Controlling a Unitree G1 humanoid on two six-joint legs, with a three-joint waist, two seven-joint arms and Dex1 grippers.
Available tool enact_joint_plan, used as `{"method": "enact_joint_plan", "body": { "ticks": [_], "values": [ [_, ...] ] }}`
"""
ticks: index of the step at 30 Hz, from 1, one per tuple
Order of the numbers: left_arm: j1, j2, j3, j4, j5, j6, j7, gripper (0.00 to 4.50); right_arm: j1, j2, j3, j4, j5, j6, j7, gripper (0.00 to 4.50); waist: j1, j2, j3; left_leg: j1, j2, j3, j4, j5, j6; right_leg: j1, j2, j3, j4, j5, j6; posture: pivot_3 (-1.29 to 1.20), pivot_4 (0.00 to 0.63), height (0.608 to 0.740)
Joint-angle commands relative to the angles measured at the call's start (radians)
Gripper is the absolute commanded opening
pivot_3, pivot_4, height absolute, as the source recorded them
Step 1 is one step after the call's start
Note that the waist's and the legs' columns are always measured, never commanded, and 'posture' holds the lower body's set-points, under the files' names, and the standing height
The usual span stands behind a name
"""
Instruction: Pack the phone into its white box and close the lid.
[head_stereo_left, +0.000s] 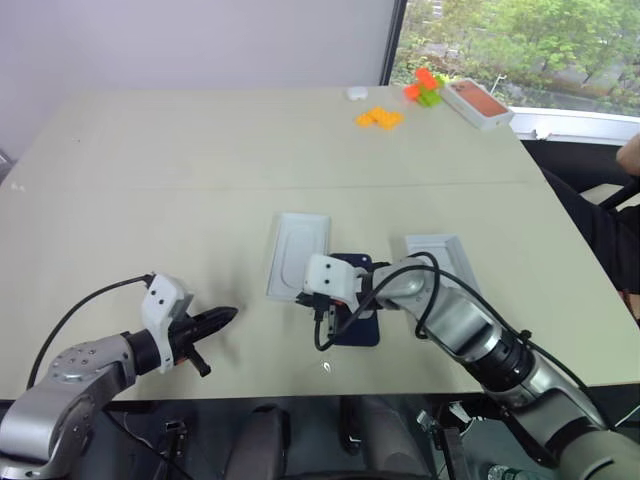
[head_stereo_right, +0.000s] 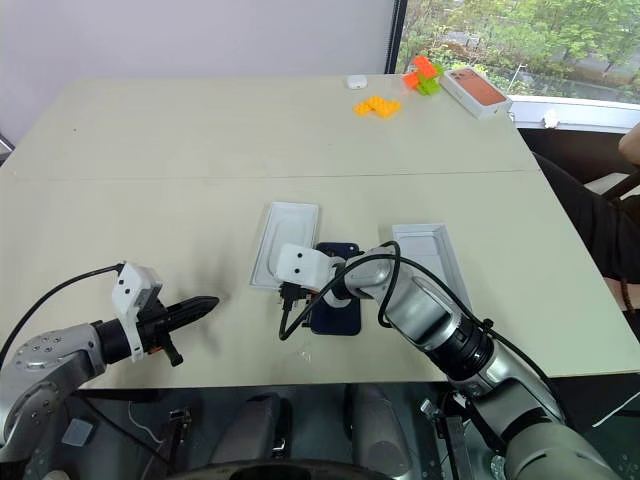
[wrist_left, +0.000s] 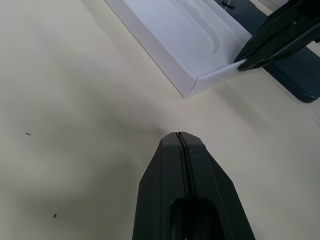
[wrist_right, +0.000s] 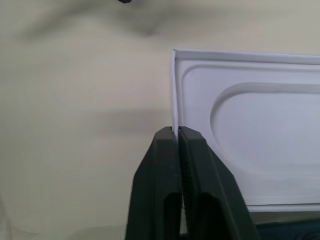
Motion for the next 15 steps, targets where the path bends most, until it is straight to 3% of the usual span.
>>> {"method": "enact_joint_plan", "body": {
  "ticks": [1,15],
  "values": [
    [-0.011,-0.001,0.03,-0.024,-0.004,-0.017,0.001,0.0,-0.014,0.023,-0.025,-0.016,-0.006,-0.042,-0.002,0.02,0.0,0.0,0.0,0.0,0.0,0.0,0.0,0.0,0.0,0.0,0.0,0.0,0.0,0.0,0.0,0.0,0.15,0.74],
    [-0.038,-0.009,0.014,-0.006,0.008,-0.021,-0.002,0.0,-0.068,-0.026,-0.178,0.039,-0.028,-0.234,0.02,0.02,0.001,0.0,0.0,0.0,0.0,0.0,0.0,0.0,0.0,0.0,0.0,0.0,0.0,0.0,0.0,0.0,0.15,0.74]
  ]
}}
